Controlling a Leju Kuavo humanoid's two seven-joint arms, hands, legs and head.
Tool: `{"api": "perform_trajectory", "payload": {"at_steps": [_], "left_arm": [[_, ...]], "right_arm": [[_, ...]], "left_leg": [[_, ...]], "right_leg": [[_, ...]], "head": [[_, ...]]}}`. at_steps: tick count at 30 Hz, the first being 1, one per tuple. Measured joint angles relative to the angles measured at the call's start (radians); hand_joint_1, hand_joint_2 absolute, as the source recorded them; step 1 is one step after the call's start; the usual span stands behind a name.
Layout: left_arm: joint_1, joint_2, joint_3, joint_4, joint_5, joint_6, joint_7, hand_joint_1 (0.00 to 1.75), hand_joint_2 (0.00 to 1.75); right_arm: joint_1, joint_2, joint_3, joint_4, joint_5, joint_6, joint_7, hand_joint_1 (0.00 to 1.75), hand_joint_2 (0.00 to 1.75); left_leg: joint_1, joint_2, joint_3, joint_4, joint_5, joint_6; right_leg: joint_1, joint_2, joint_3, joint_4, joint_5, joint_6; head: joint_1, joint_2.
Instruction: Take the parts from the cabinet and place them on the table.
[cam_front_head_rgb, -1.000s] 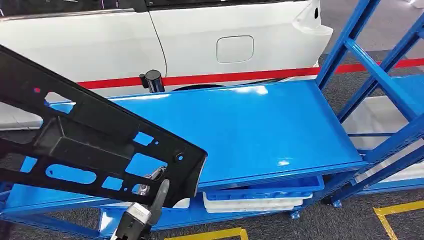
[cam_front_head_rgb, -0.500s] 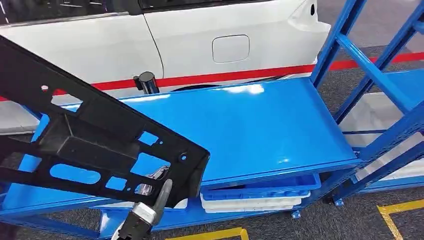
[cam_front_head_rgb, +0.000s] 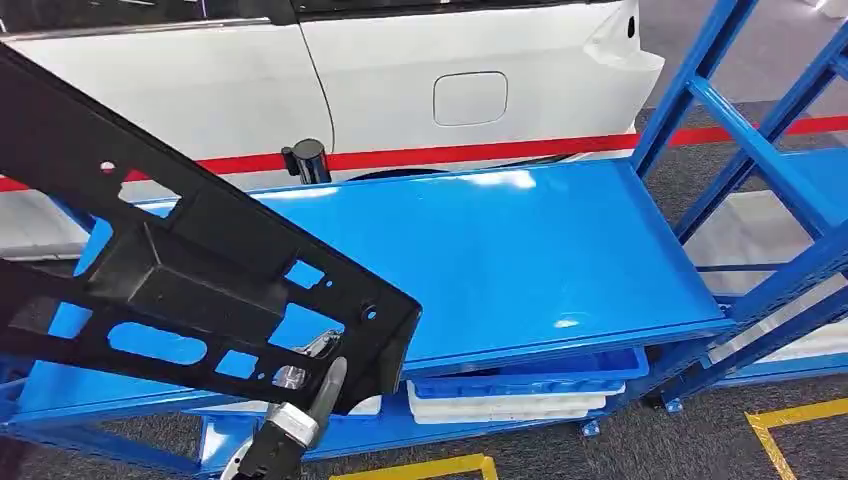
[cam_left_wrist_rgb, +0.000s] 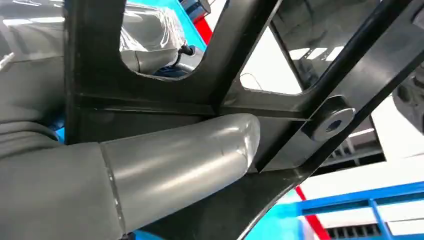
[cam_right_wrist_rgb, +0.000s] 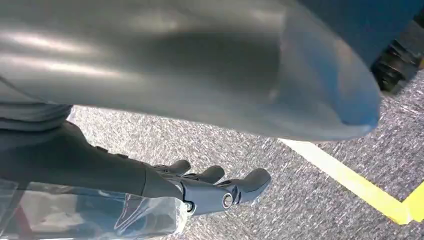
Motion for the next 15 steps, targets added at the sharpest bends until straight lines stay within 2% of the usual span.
{"api": "perform_trajectory", "payload": {"at_steps": [1, 2, 3, 4, 5, 7, 8, 9, 11, 12, 13, 14, 15], "left_arm": [[0.000, 0.000, 0.000, -0.002, 0.000, -0.001, 0.000, 1.75, 0.00], [0.000, 0.001, 0.000, -0.002, 0.000, -0.001, 0.002, 1.75, 0.00], [0.001, 0.001, 0.000, -0.002, 0.000, -0.001, 0.002, 1.75, 0.00], [0.002, 0.001, -0.001, -0.002, 0.000, -0.002, 0.002, 1.75, 0.00], [0.002, 0.001, -0.001, -0.002, 0.000, -0.002, 0.002, 1.75, 0.00], [0.002, 0.001, -0.001, -0.005, 0.000, -0.002, 0.002, 1.75, 0.00], [0.002, 0.001, -0.001, -0.008, 0.000, -0.002, 0.002, 1.75, 0.00], [0.001, 0.001, -0.001, -0.011, 0.000, -0.002, 0.002, 1.75, 0.00], [0.002, 0.001, -0.002, -0.013, 0.000, -0.004, 0.003, 1.75, 0.00], [0.002, 0.001, -0.002, -0.013, 0.000, -0.006, 0.003, 1.75, 0.00], [0.002, 0.002, -0.002, -0.014, 0.000, -0.006, 0.003, 1.75, 0.00], [0.002, 0.002, -0.002, -0.015, 0.000, -0.007, 0.003, 1.75, 0.00], [0.001, 0.002, -0.003, -0.017, 0.000, -0.008, 0.003, 1.75, 0.00]], "right_arm": [[0.000, 0.000, 0.000, 0.000, 0.000, 0.000, 0.000, 0.00, 0.00], [0.001, 0.000, 0.000, 0.000, 0.000, 0.000, 0.000, 0.00, 0.00], [0.003, 0.000, 0.000, 0.000, 0.000, 0.001, 0.000, 0.00, 0.00], [0.004, 0.000, 0.000, 0.000, 0.000, 0.001, 0.000, 0.00, 0.00], [0.004, 0.000, 0.000, 0.000, -0.001, 0.001, 0.000, 0.00, 0.00], [0.002, -0.001, 0.000, 0.000, -0.002, 0.003, 0.000, 0.00, 0.00], [0.000, -0.001, 0.000, 0.000, -0.002, 0.005, 0.000, 0.00, 0.00], [-0.002, -0.001, 0.000, 0.000, -0.002, 0.005, 0.000, 0.00, 0.00], [0.001, -0.001, 0.000, -0.001, -0.002, 0.008, 0.001, 0.00, 0.00], [0.002, -0.002, 0.000, -0.001, -0.003, 0.008, 0.001, 0.00, 0.00], [0.002, -0.002, 0.000, -0.001, -0.006, 0.009, 0.001, 0.00, 0.00], [0.000, -0.002, 0.000, -0.002, -0.008, 0.011, 0.001, 0.00, 0.00], [-0.001, -0.003, 0.000, -0.002, -0.008, 0.012, 0.000, 0.00, 0.00]], "left_leg": [[-0.001, 0.001, -0.001, 0.000, 0.000, 0.001], [-0.003, 0.001, -0.002, 0.000, 0.000, 0.001], [-0.004, 0.001, -0.002, 0.001, 0.001, 0.002], [-0.004, 0.001, -0.001, 0.001, 0.001, 0.002], [-0.004, 0.000, 0.000, 0.001, 0.001, 0.002], [-0.004, -0.001, 0.004, 0.001, 0.000, 0.001], [-0.007, -0.001, 0.003, 0.001, -0.001, -0.002], [-0.013, -0.002, -0.001, 0.006, -0.002, -0.007], [-0.011, -0.001, -0.004, 0.003, 0.001, -0.016], [-0.009, -0.001, -0.004, 0.002, 0.003, -0.022], [-0.010, -0.002, -0.005, 0.005, 0.000, -0.027], [-0.005, -0.002, -0.016, 0.025, -0.018, -0.032], [-0.008, -0.001, -0.037, 0.078, -0.056, -0.038]], "right_leg": [[-0.001, 0.000, -0.040, 0.093, -0.044, 0.002], [-0.001, 0.000, -0.079, 0.179, -0.076, 0.004], [-0.001, 0.000, -0.100, 0.227, -0.084, 0.004], [-0.001, 0.000, -0.095, 0.215, -0.067, 0.004], [-0.001, 0.000, -0.067, 0.160, -0.032, 0.002], [-0.001, 0.000, 0.032, -0.033, 0.056, -0.005], [0.000, 0.000, 0.063, -0.103, 0.065, -0.009], [0.006, 0.000, 0.067, -0.115, 0.064, -0.010], [0.007, 0.001, 0.060, -0.110, 0.065, -0.015], [0.009, 0.001, 0.060, -0.112, 0.067, -0.020], [0.003, 0.001, 0.059, -0.118, 0.073, -0.028], [-0.001, 0.000, 0.061, -0.120, 0.076, -0.032], [-0.001, 0.000, 0.059, -0.120, 0.076, -0.034]], "head": [[0.000, 0.000], [0.000, 0.000], [0.000, 0.000], [0.000, 0.000], [0.000, 0.000], [0.000, 0.000], [0.000, 0.000], [0.000, 0.000], [0.000, 0.000], [0.000, 0.000], [0.000, 0.000], [0.000, 0.000], [-0.004, 0.000]]}}
